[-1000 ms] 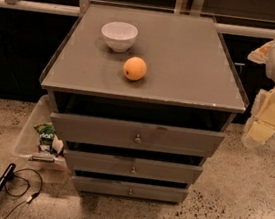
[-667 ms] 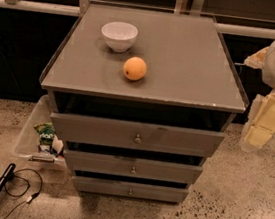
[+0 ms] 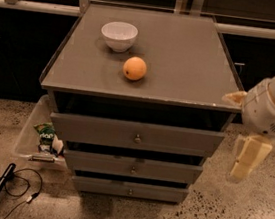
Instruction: Open top drawer
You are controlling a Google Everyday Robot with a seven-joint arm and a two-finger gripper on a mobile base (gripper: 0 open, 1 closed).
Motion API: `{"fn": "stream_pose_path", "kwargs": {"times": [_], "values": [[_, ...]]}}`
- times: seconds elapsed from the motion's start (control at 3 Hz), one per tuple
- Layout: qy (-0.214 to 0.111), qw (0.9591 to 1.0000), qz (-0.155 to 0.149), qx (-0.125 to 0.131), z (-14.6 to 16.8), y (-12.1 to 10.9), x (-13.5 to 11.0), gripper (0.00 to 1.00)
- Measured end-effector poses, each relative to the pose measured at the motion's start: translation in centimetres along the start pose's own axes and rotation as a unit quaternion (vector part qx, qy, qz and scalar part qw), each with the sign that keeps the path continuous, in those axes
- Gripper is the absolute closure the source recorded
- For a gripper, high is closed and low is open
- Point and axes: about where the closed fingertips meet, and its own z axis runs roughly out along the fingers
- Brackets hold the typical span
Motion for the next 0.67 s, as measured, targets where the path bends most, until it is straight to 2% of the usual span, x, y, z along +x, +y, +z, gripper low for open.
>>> {"fn": "stream_pose_path", "kwargs": {"times": [0.33, 0.67], "values": [[-0.041, 0.9983, -0.041, -0.009, 4.68, 0.5, 1.59, 0.0], [-0.039, 0.9985, -0.038, -0.009, 4.58, 0.54, 1.51, 0.0]]}}
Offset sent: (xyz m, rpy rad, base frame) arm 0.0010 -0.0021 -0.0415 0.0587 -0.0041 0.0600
